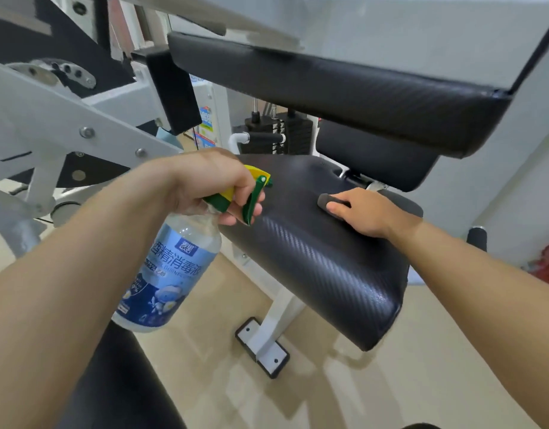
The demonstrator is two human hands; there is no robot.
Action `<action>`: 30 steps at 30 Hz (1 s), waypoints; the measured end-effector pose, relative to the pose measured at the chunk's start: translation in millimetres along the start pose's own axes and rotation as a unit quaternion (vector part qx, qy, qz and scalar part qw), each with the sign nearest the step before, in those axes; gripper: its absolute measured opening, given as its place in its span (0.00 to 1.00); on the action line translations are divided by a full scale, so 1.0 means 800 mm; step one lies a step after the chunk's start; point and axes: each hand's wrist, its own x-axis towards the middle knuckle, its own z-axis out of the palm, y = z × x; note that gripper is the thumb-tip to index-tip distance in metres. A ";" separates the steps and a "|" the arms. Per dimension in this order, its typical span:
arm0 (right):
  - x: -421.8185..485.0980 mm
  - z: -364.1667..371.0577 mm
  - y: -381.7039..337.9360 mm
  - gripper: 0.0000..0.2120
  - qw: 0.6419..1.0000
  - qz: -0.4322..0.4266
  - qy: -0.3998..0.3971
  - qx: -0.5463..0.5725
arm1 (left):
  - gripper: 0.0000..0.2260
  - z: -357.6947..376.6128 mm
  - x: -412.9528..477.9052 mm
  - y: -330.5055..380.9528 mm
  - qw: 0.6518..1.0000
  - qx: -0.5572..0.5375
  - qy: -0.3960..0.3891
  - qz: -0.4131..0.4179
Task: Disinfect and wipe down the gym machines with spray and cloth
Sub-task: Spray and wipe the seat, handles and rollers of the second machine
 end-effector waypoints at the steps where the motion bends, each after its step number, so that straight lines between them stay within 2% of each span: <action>1: 0.002 0.001 0.002 0.19 1.000 -0.006 0.003 -0.004 | 0.16 0.000 0.003 0.003 1.000 0.007 0.002 -0.006; 5: 0.010 0.001 0.009 0.24 1.000 -0.022 0.001 -0.014 | 0.13 0.007 0.016 0.013 0.999 0.028 0.023 -0.017; 10: 0.008 -0.006 0.016 0.17 0.998 -0.065 0.005 -0.020 | 0.13 0.012 0.024 0.014 0.998 0.037 0.037 -0.025; 14: -0.004 -0.012 0.022 0.15 0.997 -0.081 0.008 -0.013 | 0.14 0.004 0.017 0.007 0.998 -0.021 0.051 -0.029; 17: -0.029 -0.019 0.009 0.18 0.988 -0.152 0.003 0.031 | 0.16 -0.003 0.008 -0.004 0.996 -0.051 0.065 -0.030; 21: -0.034 -0.012 -0.031 0.20 0.964 -0.253 -0.038 0.070 | 0.16 -0.006 -0.003 -0.012 0.996 -0.010 0.077 -0.043; 26: 0.066 0.002 -0.066 0.21 0.979 -0.203 -0.023 0.013 | 0.16 -0.007 -0.005 -0.009 0.994 -0.052 0.100 -0.014; 30: 0.113 0.008 -0.088 0.14 0.985 -0.169 -0.027 -0.004 | 0.16 -0.003 0.003 -0.011 0.990 -0.082 0.118 0.001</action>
